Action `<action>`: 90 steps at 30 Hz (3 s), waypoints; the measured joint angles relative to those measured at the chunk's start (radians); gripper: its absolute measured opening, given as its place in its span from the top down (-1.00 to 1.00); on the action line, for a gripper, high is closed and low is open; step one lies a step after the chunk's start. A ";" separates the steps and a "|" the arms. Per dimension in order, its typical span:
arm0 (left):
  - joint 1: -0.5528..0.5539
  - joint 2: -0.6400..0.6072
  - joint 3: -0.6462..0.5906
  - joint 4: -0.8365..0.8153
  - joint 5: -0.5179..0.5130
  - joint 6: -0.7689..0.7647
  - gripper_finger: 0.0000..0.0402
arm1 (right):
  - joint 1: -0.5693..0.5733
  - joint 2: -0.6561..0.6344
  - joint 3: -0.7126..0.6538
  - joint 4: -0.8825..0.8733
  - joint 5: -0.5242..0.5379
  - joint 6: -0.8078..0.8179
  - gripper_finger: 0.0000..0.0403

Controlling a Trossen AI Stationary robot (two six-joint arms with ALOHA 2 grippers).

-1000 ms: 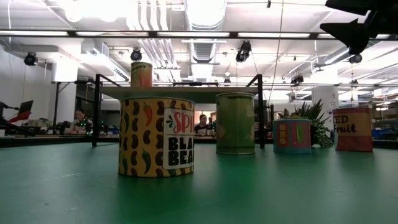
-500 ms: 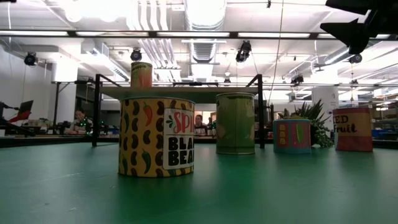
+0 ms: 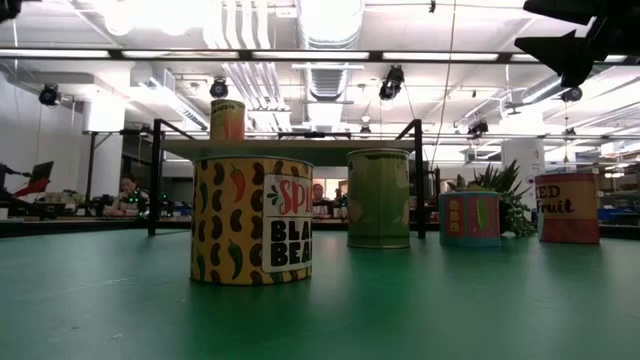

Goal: Pick and place cans onto a shelf
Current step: Put the big blue can on the shelf aligned with the other big orange can

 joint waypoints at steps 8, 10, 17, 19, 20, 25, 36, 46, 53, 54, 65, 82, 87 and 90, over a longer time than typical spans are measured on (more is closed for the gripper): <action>0.000 0.017 -0.008 -0.002 0.000 0.002 -0.98 | 0.000 0.000 0.000 -0.002 0.000 0.000 -0.62; 0.000 0.022 -0.013 -0.003 0.000 0.002 -0.97 | 0.000 0.000 0.000 -0.002 0.000 0.000 -0.62; 0.000 0.054 -0.041 0.008 0.000 0.000 -0.94 | 0.000 0.000 0.000 -0.004 0.000 0.000 -0.62; 0.000 0.063 -0.047 0.016 0.000 -0.001 -0.94 | 0.000 0.000 0.000 -0.005 0.000 0.000 -0.62; 0.000 0.070 -0.049 0.017 -0.001 -0.001 -0.94 | 0.000 0.000 0.000 -0.005 0.000 0.000 -0.62; 0.000 0.097 -0.049 0.026 0.000 -0.001 -0.83 | 0.000 0.000 0.000 -0.005 0.000 0.000 -0.62; 0.001 0.096 -0.033 0.031 0.001 -0.001 -0.49 | 0.000 0.000 0.000 -0.007 0.000 0.000 -0.62; 0.095 0.096 0.137 -0.004 -0.180 0.156 -0.57 | 0.000 0.000 0.000 -0.007 0.000 0.000 -0.62; 0.307 0.096 0.371 -0.066 -0.312 0.584 -0.56 | 0.000 0.000 0.000 -0.002 0.000 -0.012 -0.62; 0.339 0.096 0.405 -0.084 -0.328 0.646 -0.56 | 0.000 0.000 0.000 -0.002 0.000 -0.013 -0.62; 0.699 0.094 0.679 -0.167 -0.420 1.248 -0.56 | 0.000 0.000 0.000 -0.002 0.000 -0.011 -0.62; 1.068 0.081 0.594 -0.072 -0.315 1.629 -0.56 | 0.000 0.000 0.000 -0.005 0.000 -0.010 -0.62; 1.115 0.078 0.550 -0.054 -0.303 1.673 -0.56 | 0.000 0.000 0.000 -0.009 0.000 -0.008 -0.62; 1.128 0.070 0.534 -0.031 -0.303 1.686 -0.56 | 0.000 0.000 0.000 -0.011 0.000 -0.008 -0.62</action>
